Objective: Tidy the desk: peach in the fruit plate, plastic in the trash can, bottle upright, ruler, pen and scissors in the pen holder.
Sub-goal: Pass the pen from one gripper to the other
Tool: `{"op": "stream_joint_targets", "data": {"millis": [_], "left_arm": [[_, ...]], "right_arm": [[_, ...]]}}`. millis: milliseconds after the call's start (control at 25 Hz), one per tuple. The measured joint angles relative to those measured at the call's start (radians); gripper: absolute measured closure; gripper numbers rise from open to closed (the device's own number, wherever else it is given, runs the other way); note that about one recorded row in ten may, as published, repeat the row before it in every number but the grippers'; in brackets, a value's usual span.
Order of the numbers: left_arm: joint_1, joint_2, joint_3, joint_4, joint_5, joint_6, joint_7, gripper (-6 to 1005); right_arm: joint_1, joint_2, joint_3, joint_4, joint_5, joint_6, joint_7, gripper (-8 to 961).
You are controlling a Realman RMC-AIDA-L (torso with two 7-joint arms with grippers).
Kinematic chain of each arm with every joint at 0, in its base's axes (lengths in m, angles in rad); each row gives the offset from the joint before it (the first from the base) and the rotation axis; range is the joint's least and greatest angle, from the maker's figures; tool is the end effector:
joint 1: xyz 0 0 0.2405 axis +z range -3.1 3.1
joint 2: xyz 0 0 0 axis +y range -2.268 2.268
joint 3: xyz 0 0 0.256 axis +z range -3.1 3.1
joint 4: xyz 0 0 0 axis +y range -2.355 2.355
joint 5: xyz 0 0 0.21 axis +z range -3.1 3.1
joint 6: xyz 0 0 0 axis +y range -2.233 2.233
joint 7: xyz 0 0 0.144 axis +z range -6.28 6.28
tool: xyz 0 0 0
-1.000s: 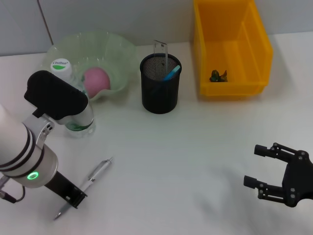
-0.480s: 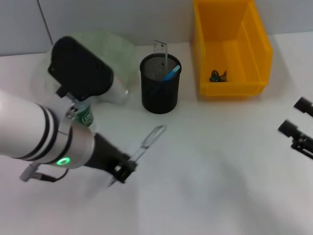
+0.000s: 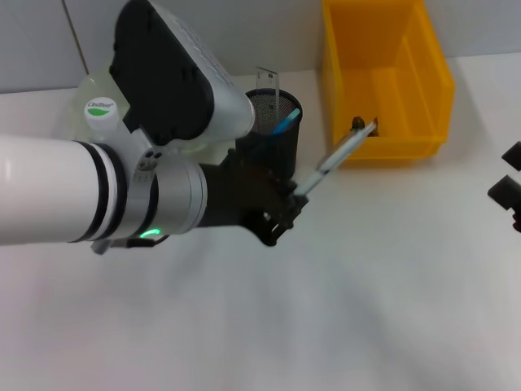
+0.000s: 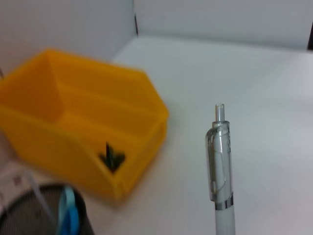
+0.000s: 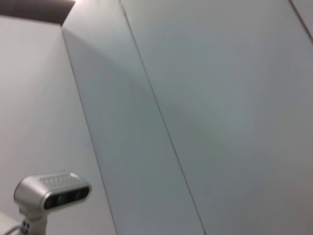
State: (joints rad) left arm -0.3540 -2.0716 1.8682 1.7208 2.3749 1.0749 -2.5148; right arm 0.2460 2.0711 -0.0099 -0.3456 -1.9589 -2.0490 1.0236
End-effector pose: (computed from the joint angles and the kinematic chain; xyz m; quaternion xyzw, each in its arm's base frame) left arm -0.0878 0.2996 -0.0537 -0.9745 -0.1102 -0.0249 0.1938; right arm 0.3190 0.2021 0.0467 -0.7664 0.2161 0.5333 0.2855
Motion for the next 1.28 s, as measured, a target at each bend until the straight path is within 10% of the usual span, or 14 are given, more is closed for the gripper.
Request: {"op": "stream_joint_targets", "data": {"millis": [520, 1280], "left_arm": [[0.065, 0.001, -0.012, -0.113, -0.287, -0.164, 0.337, 860], [0.034, -0.002, -0.011, -0.191, -0.305, -0.199, 0.395, 859]], "right_arm": [[0.043, 0.010, 0.040, 0.243, 0.010, 0.087, -0.073, 164], [0.140, 0.017, 0.023, 0.390, 0.001, 0.293, -0.159, 197]]}}
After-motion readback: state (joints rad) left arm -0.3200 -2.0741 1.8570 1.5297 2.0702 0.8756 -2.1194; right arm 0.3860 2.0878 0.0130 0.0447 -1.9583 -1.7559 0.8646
